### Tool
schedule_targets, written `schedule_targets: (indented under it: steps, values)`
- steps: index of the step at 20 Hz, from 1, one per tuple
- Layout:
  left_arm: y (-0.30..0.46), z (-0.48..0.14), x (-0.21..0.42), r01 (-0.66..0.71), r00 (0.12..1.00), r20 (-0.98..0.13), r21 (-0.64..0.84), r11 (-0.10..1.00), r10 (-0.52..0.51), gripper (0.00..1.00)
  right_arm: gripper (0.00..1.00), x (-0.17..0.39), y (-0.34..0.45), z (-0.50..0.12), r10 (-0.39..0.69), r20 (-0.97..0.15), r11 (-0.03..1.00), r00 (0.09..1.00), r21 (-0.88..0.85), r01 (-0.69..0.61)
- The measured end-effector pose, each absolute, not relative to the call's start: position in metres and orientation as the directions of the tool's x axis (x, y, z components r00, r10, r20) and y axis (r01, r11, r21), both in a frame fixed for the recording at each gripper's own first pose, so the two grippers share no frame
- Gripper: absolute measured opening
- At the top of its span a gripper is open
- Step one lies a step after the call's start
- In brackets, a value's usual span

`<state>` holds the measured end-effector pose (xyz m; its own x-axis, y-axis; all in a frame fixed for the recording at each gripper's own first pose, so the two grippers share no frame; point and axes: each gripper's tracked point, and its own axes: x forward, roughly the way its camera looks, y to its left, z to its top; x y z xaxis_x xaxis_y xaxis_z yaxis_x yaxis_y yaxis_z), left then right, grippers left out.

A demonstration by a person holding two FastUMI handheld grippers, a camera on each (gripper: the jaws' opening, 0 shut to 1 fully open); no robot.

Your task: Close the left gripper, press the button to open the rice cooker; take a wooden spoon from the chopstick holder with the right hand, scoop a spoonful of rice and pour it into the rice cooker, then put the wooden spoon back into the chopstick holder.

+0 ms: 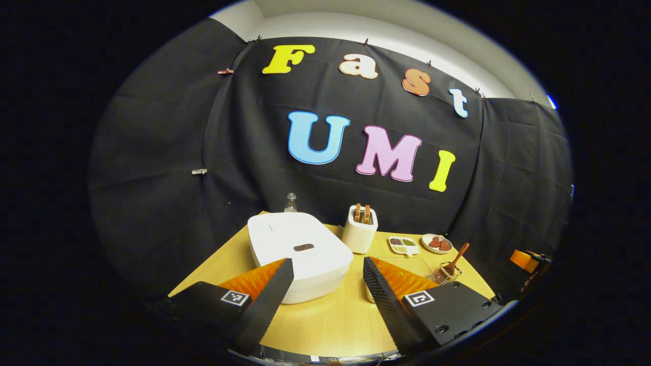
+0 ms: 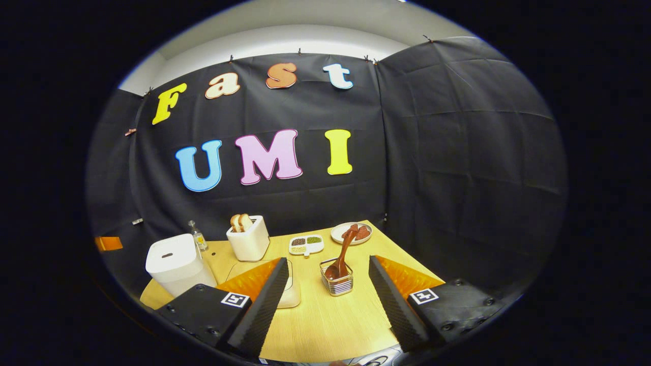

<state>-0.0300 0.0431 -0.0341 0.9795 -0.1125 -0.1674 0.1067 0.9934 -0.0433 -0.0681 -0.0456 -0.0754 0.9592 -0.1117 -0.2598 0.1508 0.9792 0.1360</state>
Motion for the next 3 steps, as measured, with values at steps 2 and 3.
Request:
schedule_targets:
  steps: [2, 3]
  values:
    - [0.0409, -0.0368, -0.0301, 0.104, 0.979, -0.170, -0.048, 0.993, -0.111, 0.95, 0.98, -0.0632, -0.0367, -0.0729, -0.090, -0.256, 0.982, 0.962, 0.140, 0.129]
    - [0.0381, -0.0377, -0.0298, 0.107, 0.979, -0.171, -0.053, 0.993, -0.115, 0.95, 0.99, -0.0600, -0.0337, -0.0722, -0.079, -0.257, 0.983, 0.963, 0.141, 0.118]
